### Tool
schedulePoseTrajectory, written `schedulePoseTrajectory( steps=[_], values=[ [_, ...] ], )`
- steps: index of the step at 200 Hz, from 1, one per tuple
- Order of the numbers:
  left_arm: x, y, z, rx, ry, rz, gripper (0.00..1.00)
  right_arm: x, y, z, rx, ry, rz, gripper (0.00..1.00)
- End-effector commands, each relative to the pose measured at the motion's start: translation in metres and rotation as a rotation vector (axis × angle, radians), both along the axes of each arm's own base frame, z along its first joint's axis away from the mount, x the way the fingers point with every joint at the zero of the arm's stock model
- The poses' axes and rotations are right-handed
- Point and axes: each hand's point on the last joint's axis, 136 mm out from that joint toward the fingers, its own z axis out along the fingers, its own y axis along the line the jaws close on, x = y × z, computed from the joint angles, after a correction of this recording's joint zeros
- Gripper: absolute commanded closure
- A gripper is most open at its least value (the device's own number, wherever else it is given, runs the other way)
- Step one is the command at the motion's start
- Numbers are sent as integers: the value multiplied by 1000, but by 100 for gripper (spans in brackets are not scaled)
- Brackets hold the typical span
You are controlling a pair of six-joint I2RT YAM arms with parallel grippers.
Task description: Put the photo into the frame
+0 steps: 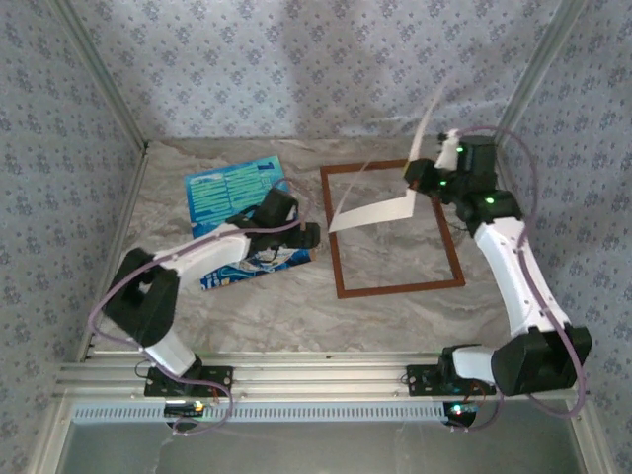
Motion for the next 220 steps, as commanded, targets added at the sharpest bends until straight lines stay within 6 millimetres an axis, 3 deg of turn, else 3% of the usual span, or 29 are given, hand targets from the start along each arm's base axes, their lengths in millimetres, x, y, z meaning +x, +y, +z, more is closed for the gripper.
schedulePoseTrajectory(
  steps=[1,30,54,121,178,220],
  values=[
    [-5,-25,-11,21,58,-64,3,-15,-33,25,-54,-40,-63,100],
    [-5,-55,-30,48,115,-105,4,-21,-65,43,-38,-77,-126,100],
    [-5,-69,-42,85,143,-123,4,-23,-78,47,-15,-89,-149,100],
    [-3,-52,-70,207,168,-104,8,-17,-80,66,15,-143,-144,100],
    [-2,-28,-78,251,178,-71,12,-3,-66,85,71,-202,-87,100],
    [0,-1,-73,262,171,-26,13,13,-24,90,85,-213,30,100]
  ],
)
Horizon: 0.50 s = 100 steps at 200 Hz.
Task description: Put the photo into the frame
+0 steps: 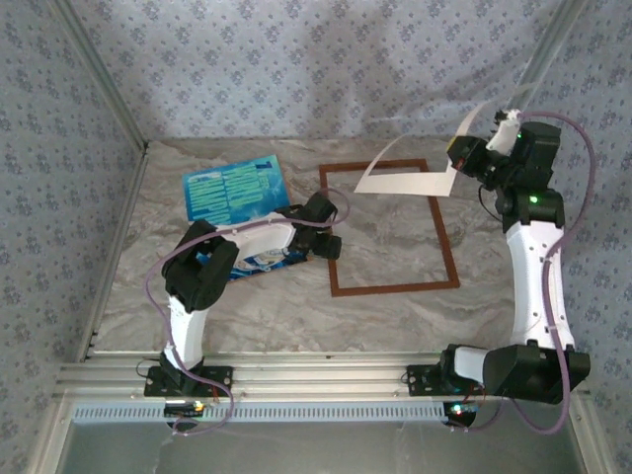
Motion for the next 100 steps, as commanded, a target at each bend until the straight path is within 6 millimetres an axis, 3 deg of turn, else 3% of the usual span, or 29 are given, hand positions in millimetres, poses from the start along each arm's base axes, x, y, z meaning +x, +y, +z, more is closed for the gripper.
schedulePoseTrajectory(
  steps=[1,40,70,84,100],
  values=[
    [-2,37,-1,84,4,38,13,7,30,24,12,-69,94,100],
    [-1,45,18,59,-24,55,12,23,76,25,-7,-80,205,100],
    [-8,44,58,-36,-75,54,7,30,114,36,3,-131,313,100],
    [-13,53,76,-67,-106,69,5,31,129,33,6,-131,361,100],
    [-20,76,91,-74,-134,124,3,36,139,15,19,-93,389,100]
  ],
)
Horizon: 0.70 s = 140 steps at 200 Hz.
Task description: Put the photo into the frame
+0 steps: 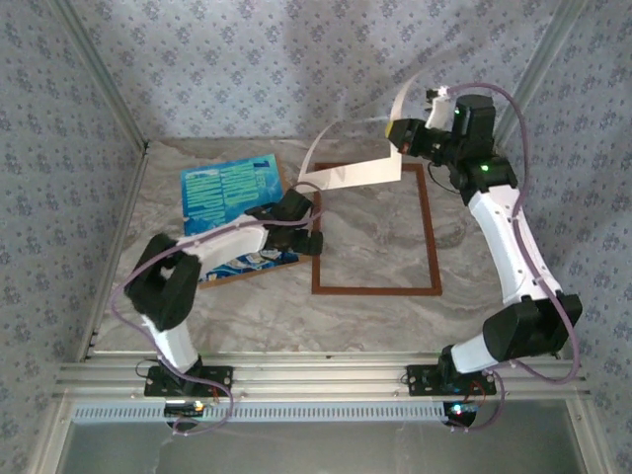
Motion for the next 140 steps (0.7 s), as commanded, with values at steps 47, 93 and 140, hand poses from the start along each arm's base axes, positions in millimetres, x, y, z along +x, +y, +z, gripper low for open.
schedulePoseTrajectory(
  steps=[47,93,140],
  values=[
    [-25,71,65,-188,-123,219,1,8,28,-87,65,161,126,100],
    [-1,85,60,-333,-104,330,1,-14,20,-185,79,400,134,100],
    [28,77,58,-407,-106,346,1,-45,-22,-236,92,538,57,100]
  ],
)
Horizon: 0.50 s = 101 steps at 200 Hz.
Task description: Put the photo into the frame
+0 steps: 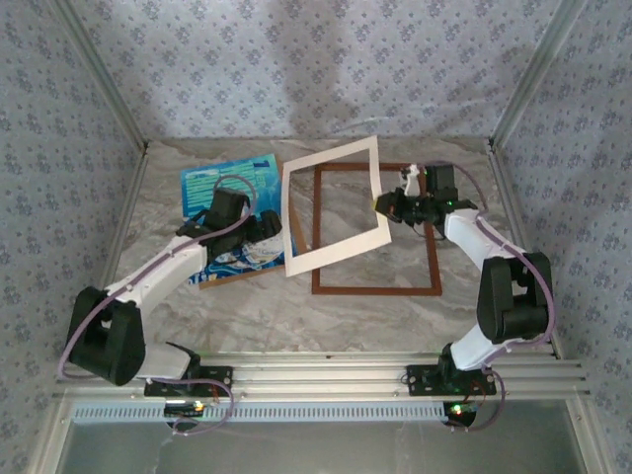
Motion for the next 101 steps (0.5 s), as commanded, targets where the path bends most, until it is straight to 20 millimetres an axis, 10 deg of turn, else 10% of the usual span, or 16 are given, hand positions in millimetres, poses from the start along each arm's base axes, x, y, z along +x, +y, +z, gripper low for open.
schedulePoseTrajectory(
  steps=[1,101],
  values=[
    [17,-14,10,-86,-36,-11,1,-14,-17,4,30,6,-12,100],
    [27,-17,-7,-103,5,-3,2,-65,-81,-41,-246,179,-104,95]
  ],
)
